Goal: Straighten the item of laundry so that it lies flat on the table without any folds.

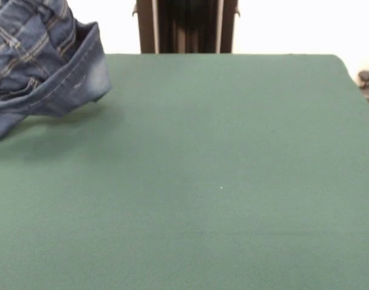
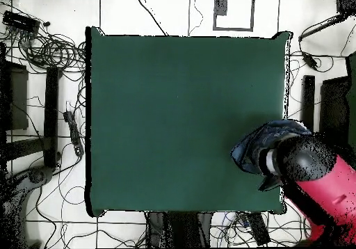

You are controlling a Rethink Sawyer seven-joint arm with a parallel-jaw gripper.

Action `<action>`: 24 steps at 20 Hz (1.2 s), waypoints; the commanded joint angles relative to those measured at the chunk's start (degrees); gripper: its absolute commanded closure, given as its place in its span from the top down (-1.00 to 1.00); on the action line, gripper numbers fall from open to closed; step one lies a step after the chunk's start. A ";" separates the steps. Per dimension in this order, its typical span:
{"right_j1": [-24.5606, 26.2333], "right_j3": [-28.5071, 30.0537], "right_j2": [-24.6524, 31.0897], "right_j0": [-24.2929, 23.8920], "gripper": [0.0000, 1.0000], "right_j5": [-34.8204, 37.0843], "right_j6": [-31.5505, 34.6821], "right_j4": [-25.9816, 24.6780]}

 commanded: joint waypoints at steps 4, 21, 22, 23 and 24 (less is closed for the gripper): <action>-3.76 -6.15 -1.84 1.73 -1.00 16.60 4.18 -5.73; -4.13 2.29 18.87 -2.88 -1.00 -6.71 6.93 4.73; -3.79 1.82 18.57 -2.46 -1.00 -6.00 8.24 5.00; -3.67 0.71 17.58 -2.08 -1.00 -3.78 8.57 4.42; -3.97 0.42 17.44 -2.26 -1.00 -2.60 7.83 4.29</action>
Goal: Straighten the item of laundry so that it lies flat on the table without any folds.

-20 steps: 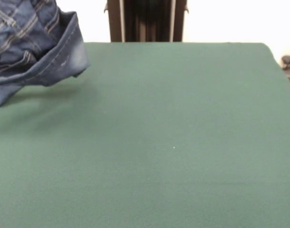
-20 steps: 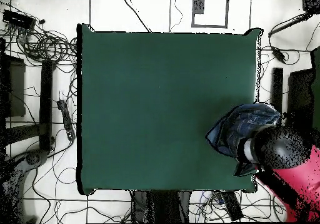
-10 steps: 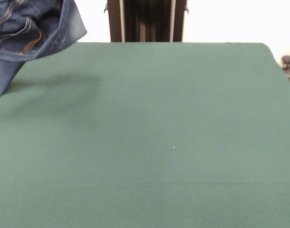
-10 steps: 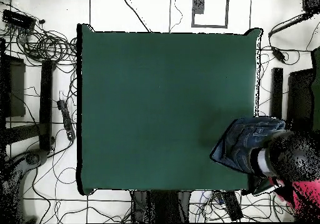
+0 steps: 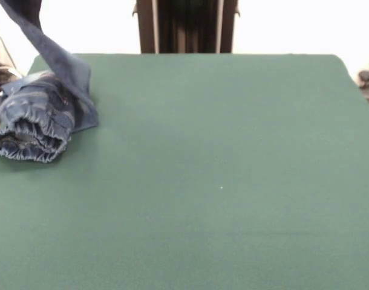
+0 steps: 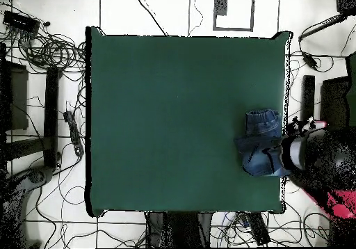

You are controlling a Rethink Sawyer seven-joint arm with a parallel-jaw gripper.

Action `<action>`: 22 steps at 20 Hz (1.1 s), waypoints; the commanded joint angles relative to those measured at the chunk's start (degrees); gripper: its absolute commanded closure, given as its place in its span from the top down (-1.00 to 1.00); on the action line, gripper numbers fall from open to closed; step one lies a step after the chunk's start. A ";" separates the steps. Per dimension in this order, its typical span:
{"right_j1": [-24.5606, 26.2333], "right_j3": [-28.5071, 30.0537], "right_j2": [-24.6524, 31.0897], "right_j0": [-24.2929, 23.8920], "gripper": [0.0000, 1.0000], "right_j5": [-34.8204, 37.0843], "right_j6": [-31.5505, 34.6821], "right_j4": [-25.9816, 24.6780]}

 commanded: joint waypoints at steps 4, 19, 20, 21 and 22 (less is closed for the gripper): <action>0.41 4.32 12.17 -1.96 -1.00 3.96 0.13 1.44; 0.03 8.00 18.90 -8.00 -1.00 -3.55 -0.82 -2.13; 0.23 7.99 18.46 -7.12 -1.00 -3.62 1.14 -2.19; 0.27 8.36 18.39 -6.40 -1.00 -3.93 2.88 -1.75; 0.30 8.74 18.32 -5.69 -1.00 -4.24 4.63 -1.31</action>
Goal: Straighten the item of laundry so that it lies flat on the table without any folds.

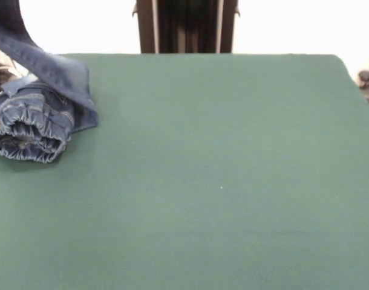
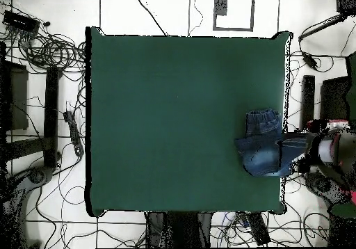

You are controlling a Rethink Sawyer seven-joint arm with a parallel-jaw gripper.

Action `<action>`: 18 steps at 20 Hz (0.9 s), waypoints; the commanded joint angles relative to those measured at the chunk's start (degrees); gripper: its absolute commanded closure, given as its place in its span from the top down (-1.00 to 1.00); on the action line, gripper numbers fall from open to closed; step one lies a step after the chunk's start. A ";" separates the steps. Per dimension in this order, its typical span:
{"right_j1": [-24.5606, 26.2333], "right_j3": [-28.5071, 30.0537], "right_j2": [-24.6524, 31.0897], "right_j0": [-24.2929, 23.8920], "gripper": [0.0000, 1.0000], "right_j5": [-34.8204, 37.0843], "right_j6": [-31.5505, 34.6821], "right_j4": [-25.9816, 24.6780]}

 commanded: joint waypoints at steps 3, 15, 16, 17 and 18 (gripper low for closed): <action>2.21 9.37 8.47 6.84 -1.00 -3.60 8.22 1.09; 3.40 9.99 3.47 14.79 -1.00 -3.43 17.81 3.81; 3.25 10.08 3.28 15.17 -1.00 -3.16 18.06 4.08; 3.24 9.92 2.60 16.02 -1.00 -2.91 18.82 4.03; 3.42 9.58 1.69 16.78 -1.00 -2.57 19.43 3.72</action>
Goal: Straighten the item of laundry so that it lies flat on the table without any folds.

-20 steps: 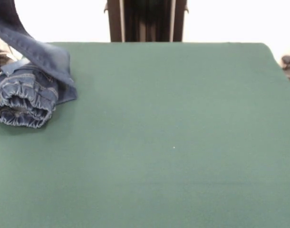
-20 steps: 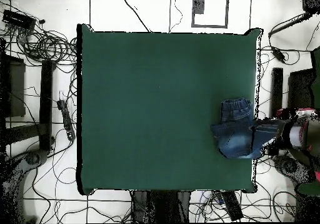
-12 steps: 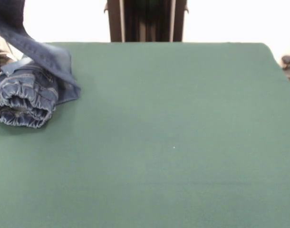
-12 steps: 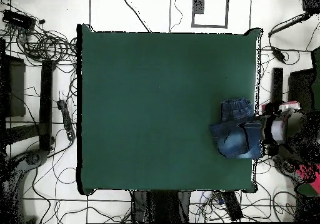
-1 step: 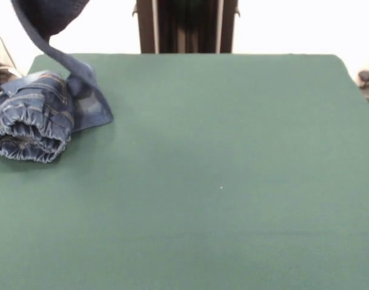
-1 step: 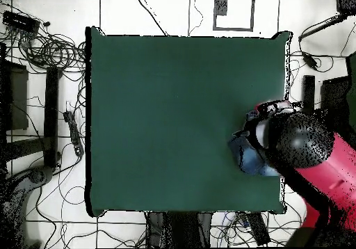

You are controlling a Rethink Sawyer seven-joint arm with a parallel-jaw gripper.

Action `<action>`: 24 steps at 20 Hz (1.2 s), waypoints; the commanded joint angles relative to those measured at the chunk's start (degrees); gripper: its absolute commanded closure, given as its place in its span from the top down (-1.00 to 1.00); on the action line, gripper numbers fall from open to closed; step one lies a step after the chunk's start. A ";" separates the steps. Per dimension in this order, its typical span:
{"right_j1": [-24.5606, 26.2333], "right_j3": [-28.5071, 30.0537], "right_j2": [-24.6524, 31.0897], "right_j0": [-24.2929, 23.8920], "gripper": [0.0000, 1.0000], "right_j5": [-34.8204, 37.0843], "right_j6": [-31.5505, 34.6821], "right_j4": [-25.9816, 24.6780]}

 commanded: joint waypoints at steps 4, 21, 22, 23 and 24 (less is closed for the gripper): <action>4.24 5.10 -2.16 8.49 -1.00 2.98 23.15 2.16; 4.40 3.03 -6.16 16.85 -1.00 3.57 26.84 2.06; 4.20 3.04 -5.76 16.79 -1.00 3.48 26.01 1.81; 4.09 2.86 -5.84 16.88 -1.00 3.56 24.98 1.04; 4.09 2.75 -5.83 16.95 -1.00 3.67 24.80 0.86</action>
